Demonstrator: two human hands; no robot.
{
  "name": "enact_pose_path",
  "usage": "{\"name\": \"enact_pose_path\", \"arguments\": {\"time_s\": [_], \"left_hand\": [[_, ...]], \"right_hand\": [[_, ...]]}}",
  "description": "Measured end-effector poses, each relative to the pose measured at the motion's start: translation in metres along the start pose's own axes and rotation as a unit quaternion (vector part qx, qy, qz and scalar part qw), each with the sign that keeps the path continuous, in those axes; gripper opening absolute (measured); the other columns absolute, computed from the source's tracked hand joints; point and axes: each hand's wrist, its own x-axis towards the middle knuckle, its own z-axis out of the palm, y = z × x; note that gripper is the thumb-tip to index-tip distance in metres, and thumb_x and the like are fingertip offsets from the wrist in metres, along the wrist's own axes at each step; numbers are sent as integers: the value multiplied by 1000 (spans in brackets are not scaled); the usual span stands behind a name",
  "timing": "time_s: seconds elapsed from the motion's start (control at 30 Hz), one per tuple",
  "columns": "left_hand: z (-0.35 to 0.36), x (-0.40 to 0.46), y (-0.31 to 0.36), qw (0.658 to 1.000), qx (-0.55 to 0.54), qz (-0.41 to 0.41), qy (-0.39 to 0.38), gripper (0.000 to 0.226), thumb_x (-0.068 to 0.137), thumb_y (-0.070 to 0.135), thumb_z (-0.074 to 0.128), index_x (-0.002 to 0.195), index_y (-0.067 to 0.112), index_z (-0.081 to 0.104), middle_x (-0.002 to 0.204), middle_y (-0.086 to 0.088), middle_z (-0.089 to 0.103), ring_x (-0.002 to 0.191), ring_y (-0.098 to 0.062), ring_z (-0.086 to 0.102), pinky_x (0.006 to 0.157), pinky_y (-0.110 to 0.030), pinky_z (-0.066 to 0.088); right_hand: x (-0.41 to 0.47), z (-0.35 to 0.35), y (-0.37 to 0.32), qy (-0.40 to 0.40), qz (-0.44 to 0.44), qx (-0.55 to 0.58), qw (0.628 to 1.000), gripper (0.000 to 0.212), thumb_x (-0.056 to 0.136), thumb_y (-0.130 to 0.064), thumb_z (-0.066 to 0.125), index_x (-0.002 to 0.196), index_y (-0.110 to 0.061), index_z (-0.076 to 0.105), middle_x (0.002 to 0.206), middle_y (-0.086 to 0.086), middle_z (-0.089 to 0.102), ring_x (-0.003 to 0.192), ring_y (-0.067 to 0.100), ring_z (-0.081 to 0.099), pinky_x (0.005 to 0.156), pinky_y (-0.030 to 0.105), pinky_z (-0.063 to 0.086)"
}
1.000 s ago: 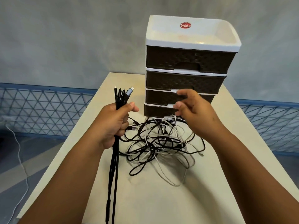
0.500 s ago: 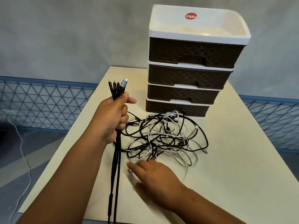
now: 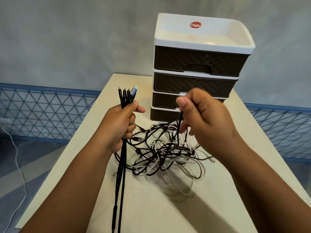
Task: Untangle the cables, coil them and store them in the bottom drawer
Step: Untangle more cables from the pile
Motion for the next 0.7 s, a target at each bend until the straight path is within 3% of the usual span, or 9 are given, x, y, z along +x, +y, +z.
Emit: {"name": "enact_pose_path", "arguments": {"time_s": [0.13,0.3,0.43,0.5,0.57,0.63,0.67,0.7], "left_hand": [[3,-1,-1,1000,8,2,-17,28,101,34,49,92,12,64,48,8,24,41,-6,16,36,-17,15],[7,-2,-2,1000,4,-3,-26,29,101,35,48,91,12,64,47,9,24,40,-6,16,36,-17,15],[6,-2,-2,1000,2,-5,-15,31,102,35,46,93,12,64,47,10,24,40,-6,16,35,-17,16],[3,-2,-2,1000,2,-4,-9,31,102,36,46,94,12,64,46,10,25,39,-5,17,34,-17,17],[0,-1,-2,1000,-1,-5,-2,31,103,35,45,94,12,63,46,10,24,39,-5,17,34,-16,16],[-2,-1,-1,1000,-4,-7,3,31,103,35,45,93,12,63,46,9,23,39,-5,16,35,-16,15],[-2,-1,-1,1000,-6,-7,4,31,103,35,45,93,12,63,46,9,23,39,-5,15,35,-16,15],[-1,-1,-1,1000,-9,-4,5,31,103,36,45,93,12,63,46,9,23,39,-5,15,35,-16,14]], "right_hand": [[22,-9,-14,83,17,119,989,28,101,-33,49,81,-13,46,56,-2,52,48,18,67,42,35,47],[42,-25,-28,214,-19,315,925,27,105,-25,42,82,-12,46,52,2,44,42,20,57,40,24,43],[47,-29,-14,257,-12,404,878,32,106,-29,37,79,-15,45,57,2,45,41,14,42,42,22,36],[48,-38,0,257,66,491,829,34,106,-35,36,78,-17,44,58,-1,44,41,10,37,39,20,31],[50,-53,14,225,128,616,744,38,105,-39,36,75,-17,45,57,-3,42,37,5,35,34,17,27],[51,-72,25,175,120,723,657,42,106,-36,36,72,-14,46,55,-1,42,33,5,36,28,16,26],[51,-81,29,146,107,747,640,42,105,-35,36,72,-12,48,55,0,42,32,5,37,27,16,27],[51,-87,31,121,104,737,657,41,105,-36,37,73,-13,49,55,-1,43,32,5,37,27,16,26]]}}
